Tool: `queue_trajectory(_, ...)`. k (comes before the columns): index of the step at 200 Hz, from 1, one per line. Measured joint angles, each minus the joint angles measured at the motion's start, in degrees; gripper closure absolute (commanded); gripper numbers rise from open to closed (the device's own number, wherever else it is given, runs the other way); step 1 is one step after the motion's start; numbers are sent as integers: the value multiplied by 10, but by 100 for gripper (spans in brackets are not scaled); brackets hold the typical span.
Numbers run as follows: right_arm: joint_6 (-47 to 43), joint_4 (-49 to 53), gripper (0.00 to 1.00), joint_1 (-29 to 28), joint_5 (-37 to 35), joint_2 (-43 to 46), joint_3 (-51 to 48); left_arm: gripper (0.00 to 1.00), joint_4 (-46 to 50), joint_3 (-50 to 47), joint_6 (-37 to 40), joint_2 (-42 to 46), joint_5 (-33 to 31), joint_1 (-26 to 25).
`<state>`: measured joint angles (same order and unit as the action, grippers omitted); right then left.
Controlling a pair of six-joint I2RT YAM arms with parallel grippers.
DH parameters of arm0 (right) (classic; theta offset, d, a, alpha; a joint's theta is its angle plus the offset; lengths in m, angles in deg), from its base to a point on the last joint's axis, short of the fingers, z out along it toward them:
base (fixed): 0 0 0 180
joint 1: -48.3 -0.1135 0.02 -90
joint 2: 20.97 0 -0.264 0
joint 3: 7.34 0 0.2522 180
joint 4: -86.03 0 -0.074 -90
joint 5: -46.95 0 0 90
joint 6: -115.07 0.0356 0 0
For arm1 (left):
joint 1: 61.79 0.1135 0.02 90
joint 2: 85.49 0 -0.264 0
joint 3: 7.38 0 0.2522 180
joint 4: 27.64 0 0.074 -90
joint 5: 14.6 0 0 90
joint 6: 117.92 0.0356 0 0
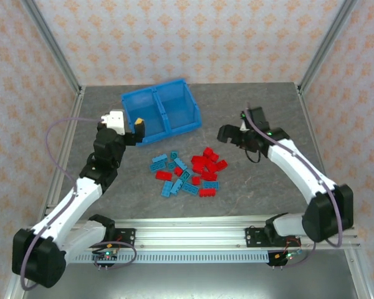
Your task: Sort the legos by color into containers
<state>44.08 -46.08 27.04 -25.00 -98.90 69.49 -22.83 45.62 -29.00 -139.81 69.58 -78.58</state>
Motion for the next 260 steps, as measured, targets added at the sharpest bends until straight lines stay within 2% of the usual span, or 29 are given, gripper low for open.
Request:
queue_trajectory(30,-16,37,6,-23,9,-57,11,1,152,142,46,16,92,-88)
queue_trajectory(59,-19,51,9,-32,21,-101,11,1,324,252,181,22,236,-160)
queue_trajectory(76,-16,51,11,-48,27,-125,11,1,412,250,287,37,309,-186)
queue_trajectory(99,-17,53,14,-77,30,-157,19,0,463,181,379,62,352,-204)
queue_trajectory(123,-9,53,24,-107,28,-183,43,0,465,109,421,67,358,-206)
queue_trajectory(144,23,27,25,-125,26,-195,48,0,458,74,444,67,347,-206)
queue_trajectory(187,104,-25,47,-131,12,-234,50,0,415,43,452,88,321,-206)
queue_trajectory(223,132,-37,48,-137,3,-264,70,0,390,26,452,115,307,-206)
queue_trajectory(242,146,-43,55,-140,-2,-265,71,0,380,23,451,119,303,-206)
queue_trajectory(260,155,-50,57,-141,-3,-265,69,0,372,18,451,123,302,-206)
